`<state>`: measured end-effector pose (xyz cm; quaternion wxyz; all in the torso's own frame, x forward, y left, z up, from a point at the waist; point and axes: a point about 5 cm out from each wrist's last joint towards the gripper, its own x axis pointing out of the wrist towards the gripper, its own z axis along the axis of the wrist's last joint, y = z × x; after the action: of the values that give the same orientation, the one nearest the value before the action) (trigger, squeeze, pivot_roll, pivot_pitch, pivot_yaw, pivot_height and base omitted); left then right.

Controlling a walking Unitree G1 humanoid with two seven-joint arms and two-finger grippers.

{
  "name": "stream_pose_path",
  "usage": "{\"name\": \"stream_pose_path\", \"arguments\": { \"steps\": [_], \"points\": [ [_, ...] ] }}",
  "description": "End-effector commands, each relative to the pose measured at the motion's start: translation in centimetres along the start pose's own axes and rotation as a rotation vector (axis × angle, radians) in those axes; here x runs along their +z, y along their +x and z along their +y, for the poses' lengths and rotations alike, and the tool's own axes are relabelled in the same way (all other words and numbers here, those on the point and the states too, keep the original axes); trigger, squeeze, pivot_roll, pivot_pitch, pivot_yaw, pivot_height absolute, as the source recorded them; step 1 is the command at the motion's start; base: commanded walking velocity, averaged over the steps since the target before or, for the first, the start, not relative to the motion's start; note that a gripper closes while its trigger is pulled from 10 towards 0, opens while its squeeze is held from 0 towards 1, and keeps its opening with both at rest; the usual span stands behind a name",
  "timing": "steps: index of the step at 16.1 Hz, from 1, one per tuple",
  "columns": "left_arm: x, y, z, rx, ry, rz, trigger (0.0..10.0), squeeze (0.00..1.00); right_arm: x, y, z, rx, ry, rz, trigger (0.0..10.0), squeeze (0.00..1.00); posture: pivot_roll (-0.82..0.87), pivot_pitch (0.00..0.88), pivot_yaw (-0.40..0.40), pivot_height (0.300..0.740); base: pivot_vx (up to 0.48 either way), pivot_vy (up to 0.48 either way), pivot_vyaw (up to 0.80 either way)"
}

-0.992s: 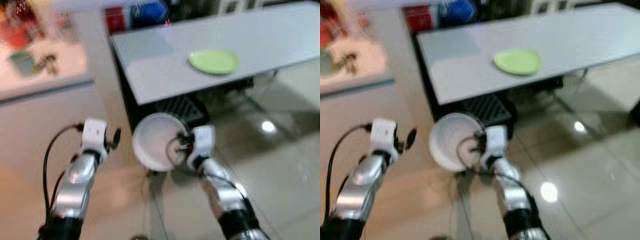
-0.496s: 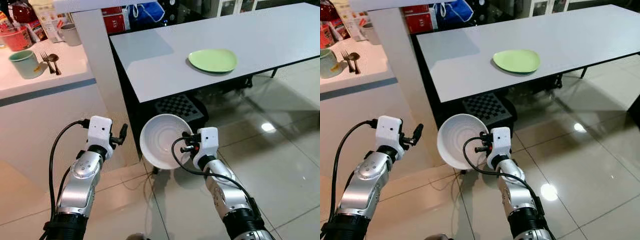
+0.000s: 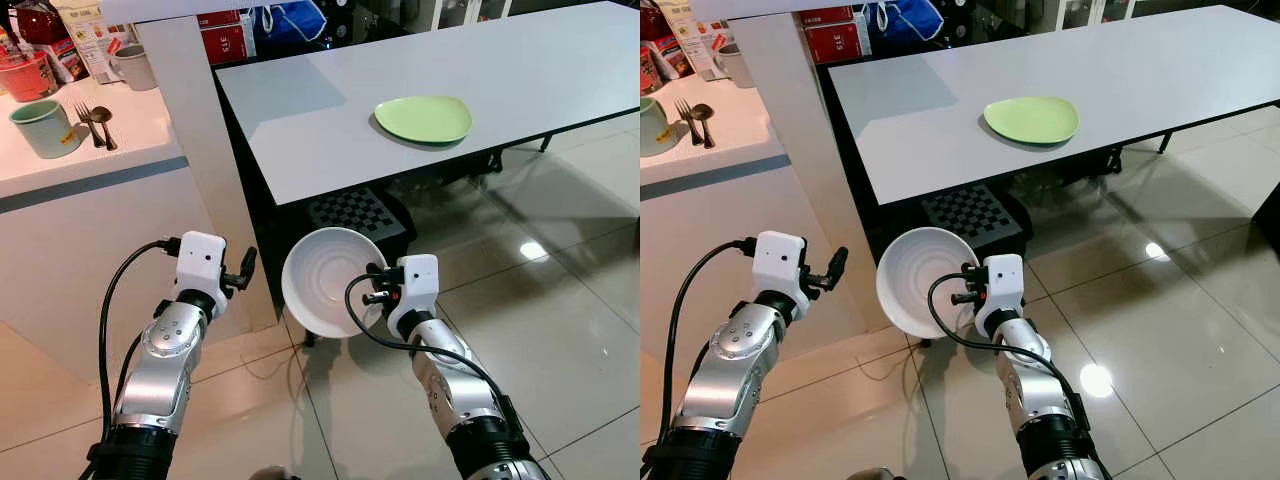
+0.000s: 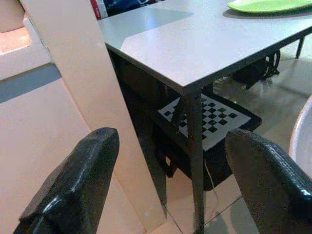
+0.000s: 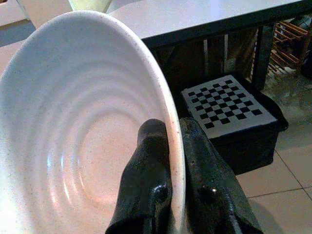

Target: Setting the table

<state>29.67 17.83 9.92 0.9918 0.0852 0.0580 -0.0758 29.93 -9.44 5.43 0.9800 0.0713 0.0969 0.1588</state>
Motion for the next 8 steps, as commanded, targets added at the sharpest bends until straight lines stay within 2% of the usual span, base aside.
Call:
{"name": "stream_pose_path", "arguments": {
  "steps": [1,6,8],
  "points": [
    [0.45,0.01,0.15,-0.005,0.017,-0.017,10.0,0.00,0.68,0.11,0.28,0.012,0.001,-0.040,0.0,0.00,0.15,0.000,0.083,0.740,0.000,-0.277,0.00],
    [0.58,0.10,0.29,0.007,0.039,-0.025,10.0,0.00,0.60,0.16,0.42,0.019,-0.001,-0.037,0.0,0.00,0.16,0.000,0.080,0.740,0.313,-0.359,0.00],
    [0.44,0.01,0.24,0.007,0.056,-0.015,10.0,0.00,0.60,0.17,0.50,0.022,0.000,-0.037,0.0,0.00,0.16,0.000,0.080,0.740,0.412,-0.240,0.00]
  ]
}}
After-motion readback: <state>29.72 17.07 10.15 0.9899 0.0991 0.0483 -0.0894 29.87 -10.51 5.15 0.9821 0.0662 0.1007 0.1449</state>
